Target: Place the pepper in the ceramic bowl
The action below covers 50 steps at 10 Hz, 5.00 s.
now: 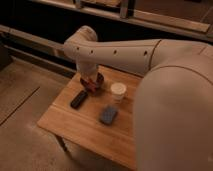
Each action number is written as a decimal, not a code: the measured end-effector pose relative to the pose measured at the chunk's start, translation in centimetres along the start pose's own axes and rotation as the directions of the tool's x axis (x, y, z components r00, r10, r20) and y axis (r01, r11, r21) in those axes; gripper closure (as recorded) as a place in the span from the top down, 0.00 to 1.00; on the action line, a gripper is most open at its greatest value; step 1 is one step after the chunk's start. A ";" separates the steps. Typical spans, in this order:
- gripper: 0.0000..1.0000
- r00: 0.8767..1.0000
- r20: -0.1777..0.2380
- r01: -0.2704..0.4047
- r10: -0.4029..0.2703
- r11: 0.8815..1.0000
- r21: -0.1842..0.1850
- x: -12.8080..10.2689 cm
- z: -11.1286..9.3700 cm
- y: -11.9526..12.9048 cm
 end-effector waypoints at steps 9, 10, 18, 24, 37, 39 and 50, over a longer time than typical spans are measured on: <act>0.00 0.999 0.038 0.023 -0.020 0.995 -0.098 -7.3 5.3 1.8; 0.00 0.999 0.028 0.027 -0.024 0.994 -0.104 -7.3 6.0 1.9; 0.00 0.998 -0.031 0.049 -0.052 0.995 -0.082 -8.2 9.5 1.5; 0.00 0.993 -0.095 0.061 -0.068 0.995 -0.074 -7.0 12.8 1.9; 0.53 0.987 -0.146 0.056 -0.067 0.995 -0.080 -6.7 14.3 2.2; 0.53 0.987 -0.145 0.056 -0.067 0.995 -0.080 -6.8 14.2 2.1; 0.56 0.996 0.075 0.064 -0.050 0.978 -0.199 -9.6 2.6 3.7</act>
